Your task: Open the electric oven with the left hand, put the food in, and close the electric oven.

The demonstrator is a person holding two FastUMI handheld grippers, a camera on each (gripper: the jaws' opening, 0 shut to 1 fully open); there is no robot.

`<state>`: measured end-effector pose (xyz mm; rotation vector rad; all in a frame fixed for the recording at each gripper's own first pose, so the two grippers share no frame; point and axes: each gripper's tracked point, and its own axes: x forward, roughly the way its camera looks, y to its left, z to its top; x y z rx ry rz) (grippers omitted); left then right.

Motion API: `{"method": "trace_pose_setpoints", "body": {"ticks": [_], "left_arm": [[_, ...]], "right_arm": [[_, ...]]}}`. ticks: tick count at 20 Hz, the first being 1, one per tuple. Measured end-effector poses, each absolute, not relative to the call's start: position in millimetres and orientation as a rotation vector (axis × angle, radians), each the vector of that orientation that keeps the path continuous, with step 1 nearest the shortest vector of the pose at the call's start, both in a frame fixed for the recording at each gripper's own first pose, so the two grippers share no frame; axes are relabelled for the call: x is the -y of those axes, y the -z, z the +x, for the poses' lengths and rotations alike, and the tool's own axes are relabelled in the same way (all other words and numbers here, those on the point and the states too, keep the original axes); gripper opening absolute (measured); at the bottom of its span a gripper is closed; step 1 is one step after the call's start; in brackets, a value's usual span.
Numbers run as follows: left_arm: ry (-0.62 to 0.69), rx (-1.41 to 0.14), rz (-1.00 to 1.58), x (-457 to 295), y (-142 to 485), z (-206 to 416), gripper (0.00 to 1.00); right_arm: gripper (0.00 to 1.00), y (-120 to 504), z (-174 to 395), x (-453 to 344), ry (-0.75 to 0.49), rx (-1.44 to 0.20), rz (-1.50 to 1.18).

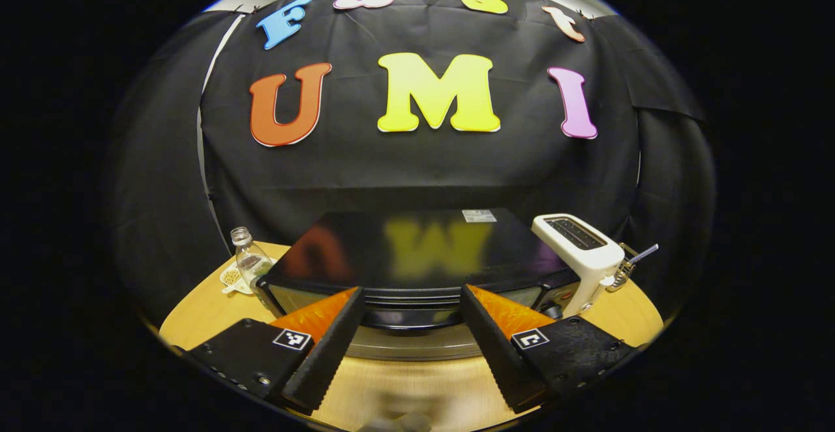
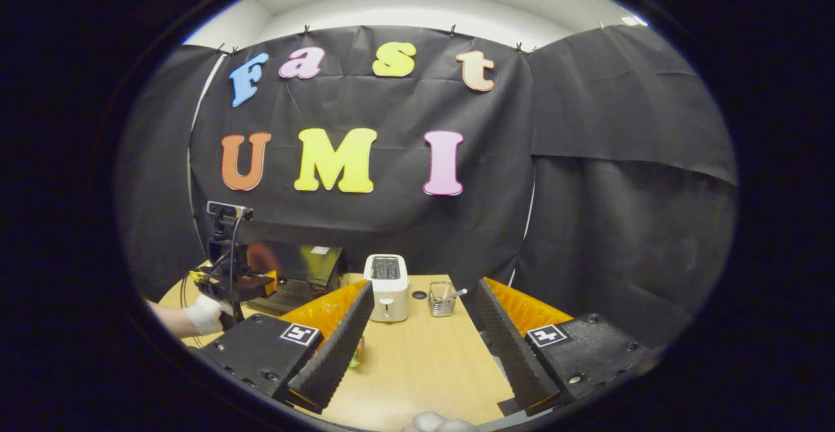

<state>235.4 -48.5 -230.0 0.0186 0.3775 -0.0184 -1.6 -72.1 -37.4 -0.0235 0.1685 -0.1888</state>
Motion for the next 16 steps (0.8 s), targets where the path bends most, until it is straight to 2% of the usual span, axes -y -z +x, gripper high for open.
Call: {"method": "trace_pose_setpoints", "body": {"ticks": [1, 2, 8, 9, 10, 11, 12, 13, 14, 15, 16], "left_arm": [[0.015, -0.36, 0.029, 49, 228, 239, 0.91], [0.017, -0.379, 0.024, 51, 229, 238, 0.98], [0.016, -0.377, 0.025, 51, 229, 229, 0.96], [0.019, -0.382, 0.025, 51, 230, 227, 0.95], [0.022, -0.391, 0.022, 51, 230, 225, 0.96], [0.023, -0.4, 0.02, 51, 230, 221, 0.96], [0.022, -0.408, 0.02, 51, 231, 217, 0.95], [0.023, -0.411, 0.022, 51, 232, 212, 0.96], [0.024, -0.413, 0.023, 51, 233, 206, 0.96], [0.026, -0.414, 0.026, 51, 235, 199, 0.96], [0.027, -0.413, 0.027, 51, 237, 190, 0.96]], "right_arm": [[1.0, 38, -3, 73, 0.196, -0.169, -0.023], [1.0, 41, -4, 74, 0.199, -0.172, -0.021], [1.0, 48, -8, 73, 0.193, -0.185, -0.006], [0.96, 48, -8, 73, 0.19, -0.188, -0.01], [1.0, 50, -10, 72, 0.187, -0.189, -0.013], [1.0, 49, -10, 72, 0.183, -0.19, -0.013], [0.96, 51, -12, 71, 0.178, -0.193, -0.012], [0.96, 52, -12, 69, 0.172, -0.196, -0.013], [1.0, 54, -13, 68, 0.166, -0.199, -0.016], [0.96, 55, -14, 68, 0.163, -0.203, -0.019], [1.0, 58, -14, 68, 0.162, -0.206, -0.017]]}}
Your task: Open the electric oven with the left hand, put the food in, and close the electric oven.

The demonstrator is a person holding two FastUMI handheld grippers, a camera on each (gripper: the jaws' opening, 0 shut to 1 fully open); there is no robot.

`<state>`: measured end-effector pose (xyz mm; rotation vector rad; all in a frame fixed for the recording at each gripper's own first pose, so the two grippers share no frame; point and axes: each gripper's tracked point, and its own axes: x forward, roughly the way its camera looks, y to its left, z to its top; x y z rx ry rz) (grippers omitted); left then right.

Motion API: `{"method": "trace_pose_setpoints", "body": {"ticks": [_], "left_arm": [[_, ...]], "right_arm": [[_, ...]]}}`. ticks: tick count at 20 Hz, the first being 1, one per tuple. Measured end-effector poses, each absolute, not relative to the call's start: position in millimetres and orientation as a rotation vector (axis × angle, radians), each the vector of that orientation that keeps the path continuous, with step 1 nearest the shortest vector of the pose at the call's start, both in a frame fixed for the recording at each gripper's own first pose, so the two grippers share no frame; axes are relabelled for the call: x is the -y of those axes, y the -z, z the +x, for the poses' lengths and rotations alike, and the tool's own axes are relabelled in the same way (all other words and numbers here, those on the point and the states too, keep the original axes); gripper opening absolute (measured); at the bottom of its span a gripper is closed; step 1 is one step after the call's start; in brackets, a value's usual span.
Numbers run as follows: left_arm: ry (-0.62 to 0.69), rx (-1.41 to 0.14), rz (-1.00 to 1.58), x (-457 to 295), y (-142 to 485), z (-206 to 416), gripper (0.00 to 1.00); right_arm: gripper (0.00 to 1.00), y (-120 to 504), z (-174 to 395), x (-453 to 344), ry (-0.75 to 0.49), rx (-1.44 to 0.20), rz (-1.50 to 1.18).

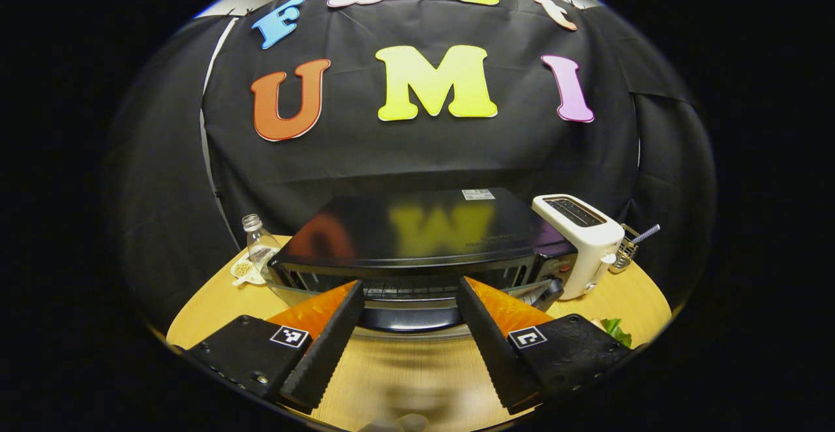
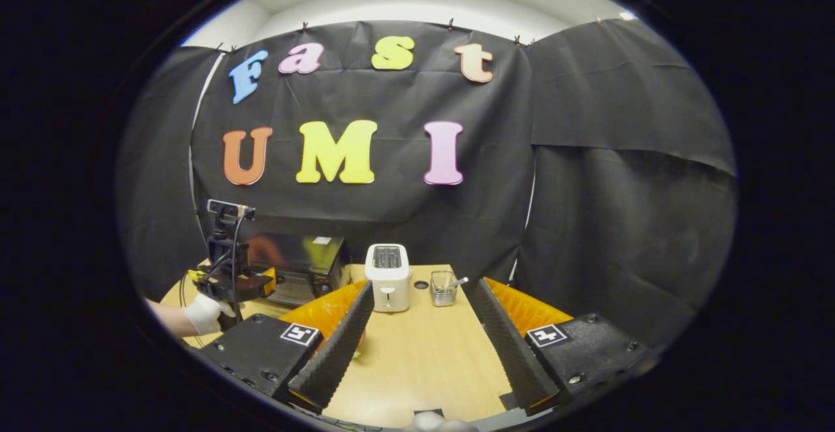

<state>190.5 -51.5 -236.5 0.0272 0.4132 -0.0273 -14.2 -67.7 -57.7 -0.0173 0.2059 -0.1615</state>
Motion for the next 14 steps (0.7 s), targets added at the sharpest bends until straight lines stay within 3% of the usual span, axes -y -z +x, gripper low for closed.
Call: {"method": "trace_pose_setpoints", "body": {"ticks": [3, 4, 5, 6, 7, 12, 14], "left_arm": [[0.04, -0.43, 0.027, 51, 247, 165, 0.95], [0.043, -0.438, 0.024, 51, 251, 156, 0.96], [0.045, -0.447, 0.024, 52, 255, 147, 0.95], [0.046, -0.458, 0.024, 52, 261, 139, 0.95], [0.049, -0.471, 0.024, 52, 267, 131, 0.96], [0.067, -0.559, 0.014, 56, 302, 98, 0.95], [0.073, -0.614, 0.0, 57, 320, 86, 0.95]], "right_arm": [[0.95, 60, -17, 59, 0.134, -0.208, 0.004], [1.0, 64, -18, 58, 0.126, -0.214, 0.004], [0.96, 66, -19, 57, 0.117, -0.219, 0.003], [1.0, 67, -20, 55, 0.109, -0.221, 0.004], [0.96, 68, -21, 54, 0.103, -0.223, 0.005], [0.96, 73, -25, 48, 0.078, -0.231, 0.006], [1.0, 75, -26, 46, 0.074, -0.235, 0.003]]}}
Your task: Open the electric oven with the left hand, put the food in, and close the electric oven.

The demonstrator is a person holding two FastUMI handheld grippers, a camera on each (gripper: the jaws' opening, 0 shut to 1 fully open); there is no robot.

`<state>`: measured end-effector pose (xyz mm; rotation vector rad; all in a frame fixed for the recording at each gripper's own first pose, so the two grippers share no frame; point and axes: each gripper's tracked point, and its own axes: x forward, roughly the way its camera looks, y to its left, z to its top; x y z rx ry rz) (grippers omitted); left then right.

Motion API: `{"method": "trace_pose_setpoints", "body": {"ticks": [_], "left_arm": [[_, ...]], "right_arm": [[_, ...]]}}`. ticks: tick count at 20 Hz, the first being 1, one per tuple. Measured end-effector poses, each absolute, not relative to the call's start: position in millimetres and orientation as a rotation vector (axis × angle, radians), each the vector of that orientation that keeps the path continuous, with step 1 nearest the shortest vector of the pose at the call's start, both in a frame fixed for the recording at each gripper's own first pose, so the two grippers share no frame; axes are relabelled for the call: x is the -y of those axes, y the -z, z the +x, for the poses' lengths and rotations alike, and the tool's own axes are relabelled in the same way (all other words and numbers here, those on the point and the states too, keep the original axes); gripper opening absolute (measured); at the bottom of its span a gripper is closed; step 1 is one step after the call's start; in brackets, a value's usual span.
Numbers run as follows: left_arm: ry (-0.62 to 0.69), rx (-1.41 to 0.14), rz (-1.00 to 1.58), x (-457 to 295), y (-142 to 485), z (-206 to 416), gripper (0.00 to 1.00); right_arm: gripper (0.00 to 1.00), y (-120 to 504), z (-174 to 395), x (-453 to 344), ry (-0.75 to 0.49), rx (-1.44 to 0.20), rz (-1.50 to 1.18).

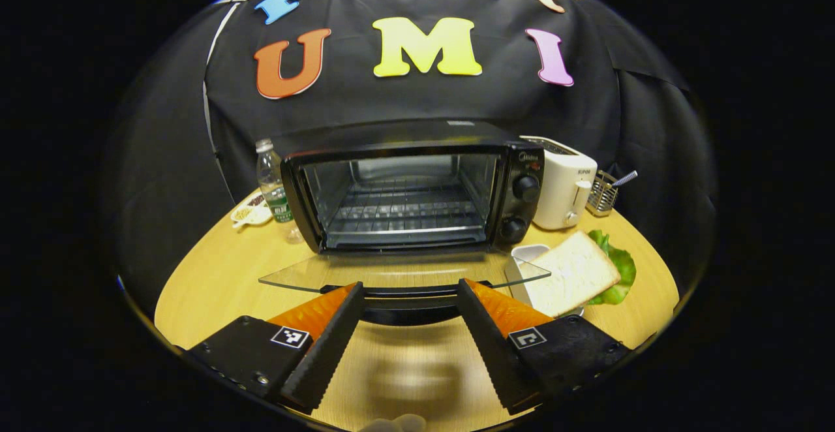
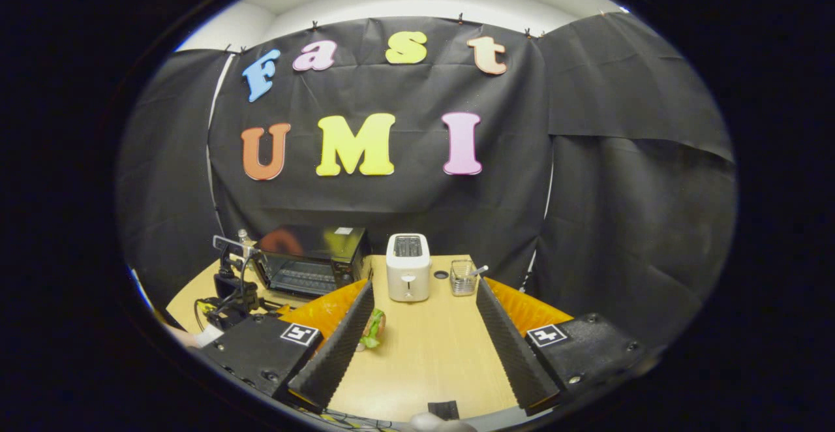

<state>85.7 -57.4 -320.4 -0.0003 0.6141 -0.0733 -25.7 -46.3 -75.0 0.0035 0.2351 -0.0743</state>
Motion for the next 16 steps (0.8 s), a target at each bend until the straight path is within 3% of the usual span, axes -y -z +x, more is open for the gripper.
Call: {"method": "trace_pose_setpoints", "body": {"ticks": [1, 2, 4, 5, 6, 9, 14, 15, 16], "left_arm": [[0.074, -0.63, -0.005, 58, 328, 82, 0.95], [0.076, -0.632, -0.002, 59, 333, 79, 0.95], [0.08, -0.68, 0.003, 61, 348, 74, 0.93], [0.08, -0.699, 0.002, 62, 356, 73, 0.93], [0.077, -0.722, -0.005, 61, 364, 72, 0.93], [0.076, -0.794, -0.016, 59, 383, 69, 0.93], [0.091, -0.785, 0.009, 62, 380, 71, 0.93], [0.091, -0.772, 0.014, 62, 376, 71, 0.93], [0.089, -0.757, 0.023, 61, 373, 71, 0.82]], "right_arm": [[0.96, 76, -26, 46, 0.073, -0.239, 0.003], [1.0, 78, -27, 47, 0.074, -0.239, 0.0], [0.95, 81, -27, 49, 0.08, -0.25, -0.013], [1.0, 83, -28, 50, 0.083, -0.254, -0.014], [0.96, 86, -29, 50, 0.082, -0.261, -0.013], [1.0, 95, -30, 51, 0.083, -0.288, -0.005], [1.0, 108, -28, 50, 0.074, -0.322, 0.015], [0.95, 109, -27, 50, 0.072, -0.323, 0.021], [0.96, 110, -26, 49, 0.066, -0.322, 0.025]]}}
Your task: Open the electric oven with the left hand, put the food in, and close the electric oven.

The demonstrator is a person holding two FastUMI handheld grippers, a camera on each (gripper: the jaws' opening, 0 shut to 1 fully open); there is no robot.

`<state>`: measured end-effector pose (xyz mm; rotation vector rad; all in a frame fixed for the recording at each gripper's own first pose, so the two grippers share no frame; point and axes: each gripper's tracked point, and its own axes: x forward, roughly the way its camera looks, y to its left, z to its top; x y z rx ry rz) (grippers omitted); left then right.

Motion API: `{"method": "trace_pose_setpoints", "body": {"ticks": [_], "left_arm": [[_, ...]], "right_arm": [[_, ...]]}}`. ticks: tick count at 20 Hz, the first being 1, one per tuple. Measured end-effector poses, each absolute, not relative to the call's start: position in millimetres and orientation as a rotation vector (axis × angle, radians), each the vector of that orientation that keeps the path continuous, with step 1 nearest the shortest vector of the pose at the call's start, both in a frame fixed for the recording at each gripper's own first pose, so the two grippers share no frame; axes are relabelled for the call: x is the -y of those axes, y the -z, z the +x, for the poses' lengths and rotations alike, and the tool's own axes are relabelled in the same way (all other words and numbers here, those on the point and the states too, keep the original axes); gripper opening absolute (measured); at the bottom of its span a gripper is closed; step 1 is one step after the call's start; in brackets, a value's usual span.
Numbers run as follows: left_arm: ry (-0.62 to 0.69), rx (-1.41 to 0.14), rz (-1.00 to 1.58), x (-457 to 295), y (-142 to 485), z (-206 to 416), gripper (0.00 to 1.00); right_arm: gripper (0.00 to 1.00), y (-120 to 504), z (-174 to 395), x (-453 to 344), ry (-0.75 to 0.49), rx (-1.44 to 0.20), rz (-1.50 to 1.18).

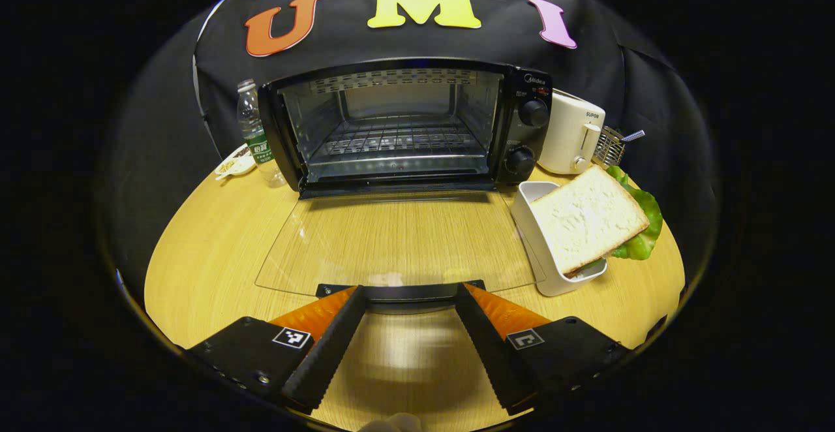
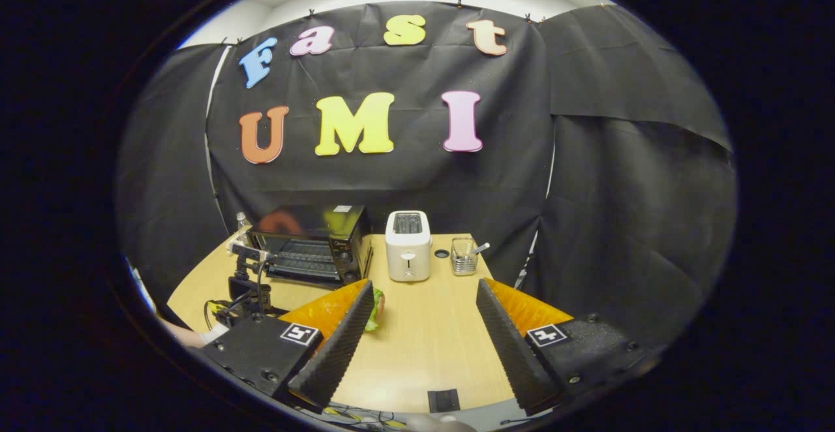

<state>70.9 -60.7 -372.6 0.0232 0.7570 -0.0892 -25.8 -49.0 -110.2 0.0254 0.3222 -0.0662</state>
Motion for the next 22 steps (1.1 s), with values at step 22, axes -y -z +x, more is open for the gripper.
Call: {"method": "trace_pose_setpoints", "body": {"ticks": [22], "left_arm": [[-0.021, -0.203, -0.049, -20, 55, -45, 0.94]], "right_arm": [[0.96, 327, 137, -47, -0.331, -0.674, 0.398]]}}
